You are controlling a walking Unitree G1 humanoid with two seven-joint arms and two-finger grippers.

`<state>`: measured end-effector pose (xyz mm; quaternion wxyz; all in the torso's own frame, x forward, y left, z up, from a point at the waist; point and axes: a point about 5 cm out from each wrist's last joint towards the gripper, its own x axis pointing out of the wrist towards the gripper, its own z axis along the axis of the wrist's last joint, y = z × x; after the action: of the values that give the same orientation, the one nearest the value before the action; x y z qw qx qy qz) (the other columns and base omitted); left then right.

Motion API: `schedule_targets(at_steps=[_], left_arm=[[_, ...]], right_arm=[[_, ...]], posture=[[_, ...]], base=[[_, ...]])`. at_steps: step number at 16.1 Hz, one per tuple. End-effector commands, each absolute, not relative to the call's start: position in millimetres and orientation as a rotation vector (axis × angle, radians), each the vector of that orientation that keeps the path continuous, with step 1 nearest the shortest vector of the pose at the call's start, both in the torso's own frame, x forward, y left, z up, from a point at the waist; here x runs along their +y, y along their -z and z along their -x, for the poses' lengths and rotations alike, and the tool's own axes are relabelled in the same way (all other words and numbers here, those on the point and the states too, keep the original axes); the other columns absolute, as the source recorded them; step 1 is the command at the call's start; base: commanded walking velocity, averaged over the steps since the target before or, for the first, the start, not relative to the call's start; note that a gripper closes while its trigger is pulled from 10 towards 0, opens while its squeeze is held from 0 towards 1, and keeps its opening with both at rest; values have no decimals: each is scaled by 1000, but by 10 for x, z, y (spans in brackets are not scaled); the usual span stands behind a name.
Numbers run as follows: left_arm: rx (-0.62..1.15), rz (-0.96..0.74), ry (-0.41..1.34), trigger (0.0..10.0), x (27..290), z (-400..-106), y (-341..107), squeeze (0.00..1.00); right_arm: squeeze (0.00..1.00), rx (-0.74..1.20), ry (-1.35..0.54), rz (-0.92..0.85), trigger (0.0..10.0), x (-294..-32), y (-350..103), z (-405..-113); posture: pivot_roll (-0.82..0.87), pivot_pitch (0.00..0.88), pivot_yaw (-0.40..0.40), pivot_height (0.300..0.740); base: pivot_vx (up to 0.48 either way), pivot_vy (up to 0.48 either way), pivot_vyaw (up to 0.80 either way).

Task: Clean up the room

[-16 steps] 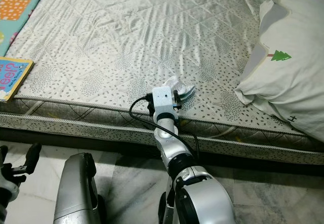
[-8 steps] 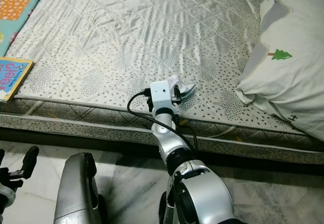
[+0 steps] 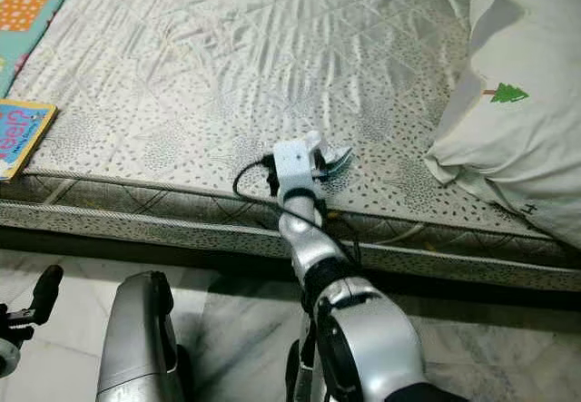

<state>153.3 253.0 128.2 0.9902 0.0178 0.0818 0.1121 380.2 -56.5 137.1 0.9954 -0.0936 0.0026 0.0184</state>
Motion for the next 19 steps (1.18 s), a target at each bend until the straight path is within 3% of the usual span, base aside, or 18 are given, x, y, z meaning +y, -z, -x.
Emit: schedule_targets(at_steps=[1, 4, 9, 10, 11, 19], left_arm=[[184, -33, -223, 10000, 2528, -1510, -1265, 0], [183, -25, -213, 10000, 2495, -1533, -1263, 0], [180, -33, -218, 10000, 2531, -1534, -1287, 0], [180, -34, -219, 10000, 2533, -1532, -1286, 0], [181, -34, -219, 10000, 2534, -1530, -1287, 0], [185, -36, -223, 10000, 2540, -1527, -1291, 0]], right_arm=[[0, 33, -38, 160, 10000, -604, -1329, -3800], [0, 25, -45, 169, 10000, -609, -1295, -3779], [0, 19, -60, 186, 10000, -554, -1287, -3762], [0, 17, -59, 186, 4000, -552, -1286, -3760], [0, 9, -64, 188, 0, -547, -1292, -3758], [0, 25, -29, 218, 353, -572, -1255, -3749]], posture=[[279, 297, -82, 503], [283, 299, -79, 503], [293, 298, -76, 503], [293, 298, -76, 503], [294, 300, -76, 503], [302, 305, -76, 503]], base=[[0, 0, -800], [0, 0, -673], [0, 0, 0], [0, 0, 0], [0, 0, 0], [0, 0, 0]])
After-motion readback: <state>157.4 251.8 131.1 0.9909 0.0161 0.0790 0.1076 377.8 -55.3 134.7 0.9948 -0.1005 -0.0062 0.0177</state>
